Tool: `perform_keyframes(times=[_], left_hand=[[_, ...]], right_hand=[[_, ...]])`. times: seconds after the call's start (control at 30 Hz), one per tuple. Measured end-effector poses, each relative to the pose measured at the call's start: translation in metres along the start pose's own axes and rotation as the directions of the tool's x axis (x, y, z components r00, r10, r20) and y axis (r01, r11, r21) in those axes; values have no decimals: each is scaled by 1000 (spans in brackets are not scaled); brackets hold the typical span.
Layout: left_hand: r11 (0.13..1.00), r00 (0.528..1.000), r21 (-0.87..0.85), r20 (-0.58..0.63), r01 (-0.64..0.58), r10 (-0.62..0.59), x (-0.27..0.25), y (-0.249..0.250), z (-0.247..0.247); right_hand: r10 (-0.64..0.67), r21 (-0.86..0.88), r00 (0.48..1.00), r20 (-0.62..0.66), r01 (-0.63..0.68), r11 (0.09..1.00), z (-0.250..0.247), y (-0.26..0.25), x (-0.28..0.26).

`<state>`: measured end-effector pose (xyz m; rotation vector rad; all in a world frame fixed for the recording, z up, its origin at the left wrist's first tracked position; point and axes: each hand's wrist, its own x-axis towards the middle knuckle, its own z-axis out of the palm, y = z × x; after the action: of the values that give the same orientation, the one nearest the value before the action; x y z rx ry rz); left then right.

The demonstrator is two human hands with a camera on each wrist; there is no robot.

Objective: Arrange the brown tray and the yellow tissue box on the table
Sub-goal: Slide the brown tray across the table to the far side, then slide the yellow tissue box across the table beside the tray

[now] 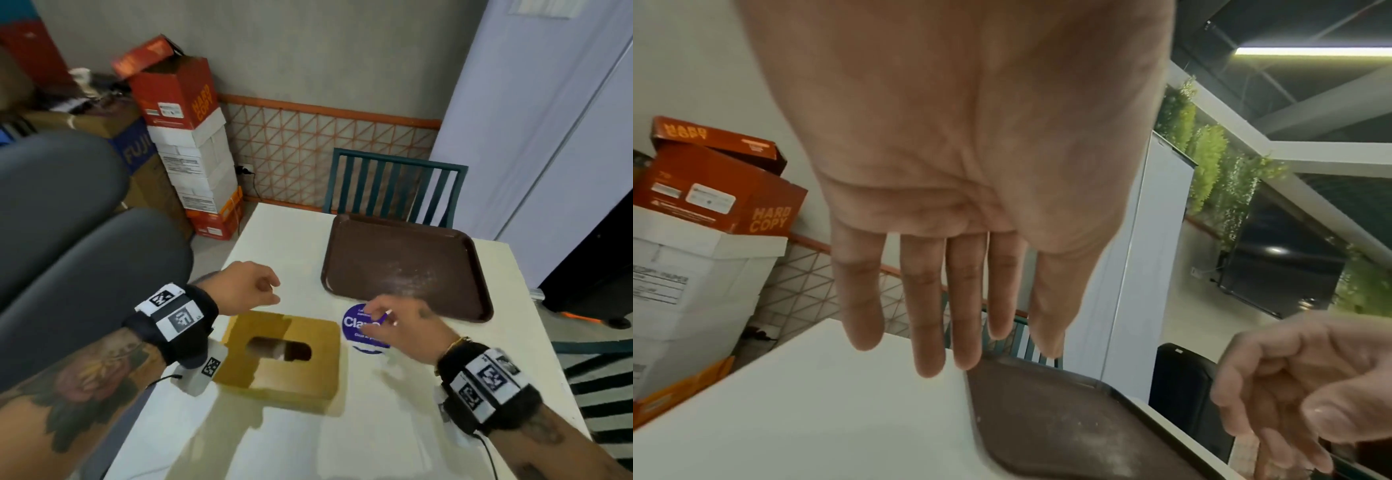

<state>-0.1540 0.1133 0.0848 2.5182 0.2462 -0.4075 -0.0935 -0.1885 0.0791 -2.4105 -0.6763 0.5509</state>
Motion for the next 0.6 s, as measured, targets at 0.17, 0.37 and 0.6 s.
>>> perform_keyframes(times=[0.17, 0.37, 0.6], left_hand=[[994, 999, 101, -23, 48, -46, -64, -55, 12], [984, 988, 97, 26, 149, -152, -102, -104, 37], [978, 977, -46, 76, 203, -200, -102, -118, 69]], right_hand=[[-51, -189, 982, 184, 87, 978, 70, -57, -18], [-67, -435, 980, 189, 145, 888, 127, -82, -19], [-75, -621, 988, 133, 142, 771, 150, -82, -12]])
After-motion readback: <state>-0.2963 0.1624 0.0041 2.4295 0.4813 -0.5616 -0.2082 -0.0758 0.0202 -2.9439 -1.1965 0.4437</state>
